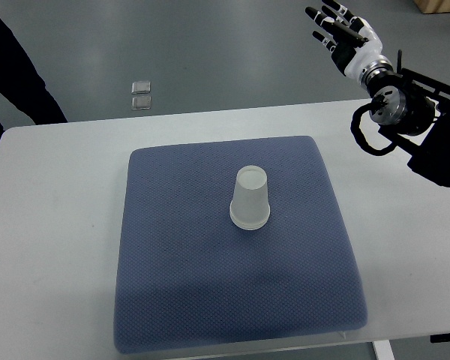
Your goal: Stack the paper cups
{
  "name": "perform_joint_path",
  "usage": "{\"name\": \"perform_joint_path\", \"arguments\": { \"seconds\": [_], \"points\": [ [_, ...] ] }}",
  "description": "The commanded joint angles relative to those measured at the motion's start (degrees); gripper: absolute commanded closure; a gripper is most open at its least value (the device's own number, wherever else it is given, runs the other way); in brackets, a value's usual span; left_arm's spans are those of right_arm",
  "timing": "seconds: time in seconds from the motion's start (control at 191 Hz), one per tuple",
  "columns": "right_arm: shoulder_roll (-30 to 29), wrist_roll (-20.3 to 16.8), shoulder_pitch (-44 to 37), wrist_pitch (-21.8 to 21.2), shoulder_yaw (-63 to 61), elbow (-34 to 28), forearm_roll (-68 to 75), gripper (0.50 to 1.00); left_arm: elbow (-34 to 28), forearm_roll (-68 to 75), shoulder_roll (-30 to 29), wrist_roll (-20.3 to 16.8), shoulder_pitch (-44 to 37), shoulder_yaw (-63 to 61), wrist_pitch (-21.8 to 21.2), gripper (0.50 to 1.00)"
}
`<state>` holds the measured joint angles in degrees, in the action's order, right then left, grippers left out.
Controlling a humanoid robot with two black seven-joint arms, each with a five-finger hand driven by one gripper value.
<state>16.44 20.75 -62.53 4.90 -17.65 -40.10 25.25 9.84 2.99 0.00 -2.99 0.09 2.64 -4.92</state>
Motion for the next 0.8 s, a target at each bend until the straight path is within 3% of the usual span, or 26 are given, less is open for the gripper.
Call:
{"name": "perform_joint_path", "arguments": {
  "seconds": [0.0,0.173,0.797],
  "points": [
    [-0.4,0.9,2.7,-3.2,-0.5,0.0,-0.2,0.587,0.0,0.0,0.0,0.0,0.0,0.0,0.0,0.5],
    [-1.9,4.6,4.1,-6.4,-0.6,2.1,-0.3,0.587,0.0,0.0,0.0,0.0,0.0,0.0,0.0,0.5],
    [-1.9,4.9,6.4,-6.5,-0.8,4.4,-0.1,0.587,0.0,0.0,0.0,0.0,0.0,0.0,0.0,0.5]
  ]
}}
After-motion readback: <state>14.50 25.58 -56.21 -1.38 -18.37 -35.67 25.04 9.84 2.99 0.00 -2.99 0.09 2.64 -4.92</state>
